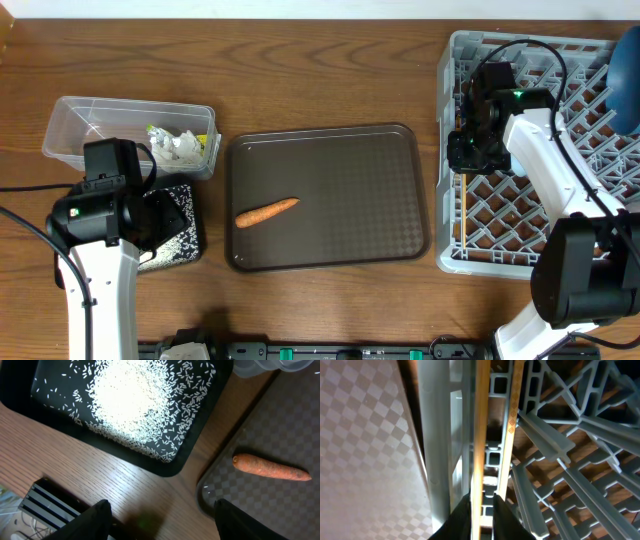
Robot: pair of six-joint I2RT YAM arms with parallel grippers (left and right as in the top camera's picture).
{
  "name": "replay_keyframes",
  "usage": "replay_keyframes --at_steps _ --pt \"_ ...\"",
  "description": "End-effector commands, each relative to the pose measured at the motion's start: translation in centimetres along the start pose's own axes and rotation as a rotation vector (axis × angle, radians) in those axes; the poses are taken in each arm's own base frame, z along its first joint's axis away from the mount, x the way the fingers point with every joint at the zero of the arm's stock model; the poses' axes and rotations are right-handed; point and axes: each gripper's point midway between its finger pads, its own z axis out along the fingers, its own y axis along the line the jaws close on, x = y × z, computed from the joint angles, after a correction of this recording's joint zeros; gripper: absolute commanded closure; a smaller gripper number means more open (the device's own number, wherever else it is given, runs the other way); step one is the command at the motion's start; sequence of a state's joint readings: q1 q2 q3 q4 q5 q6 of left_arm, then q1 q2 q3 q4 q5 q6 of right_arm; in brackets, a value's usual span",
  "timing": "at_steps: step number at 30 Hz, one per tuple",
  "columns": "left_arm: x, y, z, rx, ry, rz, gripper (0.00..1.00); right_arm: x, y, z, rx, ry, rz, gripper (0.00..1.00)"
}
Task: Sort waste into correct bins and load items into the dishwasher rack
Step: 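Reach the left gripper to the carrot on the brown tray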
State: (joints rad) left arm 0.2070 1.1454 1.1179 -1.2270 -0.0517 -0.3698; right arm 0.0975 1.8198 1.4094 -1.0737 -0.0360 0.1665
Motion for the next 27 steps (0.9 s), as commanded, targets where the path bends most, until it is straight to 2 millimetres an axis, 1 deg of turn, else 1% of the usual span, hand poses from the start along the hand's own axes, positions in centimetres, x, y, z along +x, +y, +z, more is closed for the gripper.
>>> replay_keyframes --at_steps 1,3,6,8,10,11,12,13,14,16,17,19,21,22,23,24,25,27 --pt "0.0 0.1 0.0 -0.003 0.003 -0.010 0.32 0.2 0.5 -0.1 -0.015 0.005 -0.020 0.74" --pt "0.0 0.1 0.0 -0.003 0.003 -0.010 0.32 0.2 0.5 -0.7 -0.015 0.002 -0.048 0.71" --pt "0.0 0.0 0.0 0.002 0.004 -0.010 0.32 -0.1 0.6 -2.1 -0.018 -0.025 -0.080 0.70" --pt "0.1 -0.7 0.0 0.038 0.015 -0.009 0.32 -0.7 0.8 -3.7 -0.023 -0.066 -0.089 0.69" --pt "0.2 -1.5 -0.1 0.081 0.017 0.047 0.32 -1.5 1.0 -5.6 -0.031 -0.122 -0.096 0.68" --pt "0.2 -2.1 -0.1 0.099 0.014 0.093 0.32 -1.8 1.5 -6.6 -0.050 -0.155 -0.119 0.65" --pt "0.2 -2.6 -0.2 0.109 0.006 0.125 0.32 -2.2 2.4 -8.0 -0.087 -0.200 -0.168 0.59" --pt "0.2 -3.0 -0.2 0.118 0.005 0.140 0.32 -2.5 3.1 -8.9 -0.115 -0.230 -0.208 0.57" --pt "0.5 -3.9 -0.2 0.149 0.011 0.156 0.32 -2.7 3.8 -9.8 -0.141 -0.262 -0.242 0.53" --pt "1.0 -5.8 -0.4 0.229 0.046 0.114 0.32 -3.1 5.2 -11.2 -0.176 -0.325 -0.297 0.41" --pt "1.3 -6.7 -0.4 0.262 0.068 0.073 0.32 -3.2 5.8 -11.6 -0.181 -0.347 -0.319 0.38" --pt "1.9 -8.4 -0.4 0.313 0.118 0.005 0.32 -3.3 6.7 -11.9 -0.188 -0.367 -0.344 0.35" --pt "2.4 -9.9 0.0 0.319 0.154 -0.051 0.32 -3.3 7.6 -11.7 -0.195 -0.369 -0.365 0.34" --pt "2.5 -10.6 0.3 0.318 0.164 -0.058 0.26 -3.2 7.9 -11.5 -0.198 -0.367 -0.374 0.34" --pt "2.7 -11.5 0.7 0.321 0.173 -0.054 0.17 -3.2 8.2 -11.3 -0.199 -0.362 -0.381 0.34" --pt "2.9 -12.4 1.1 0.322 0.184 -0.049 0.11 -3.1 8.5 -11.1 -0.200 -0.354 -0.389 0.34" --pt "3.2 -13.1 1.5 0.317 0.199 -0.062 0.11 -3.1 8.8 -10.7 -0.201 -0.344 -0.393 0.34" --pt "4.2 -14.0 2.6 0.270 0.263 -0.169 0.10 -3.0 9.0 -10.1 -0.201 -0.328 -0.398 0.34"
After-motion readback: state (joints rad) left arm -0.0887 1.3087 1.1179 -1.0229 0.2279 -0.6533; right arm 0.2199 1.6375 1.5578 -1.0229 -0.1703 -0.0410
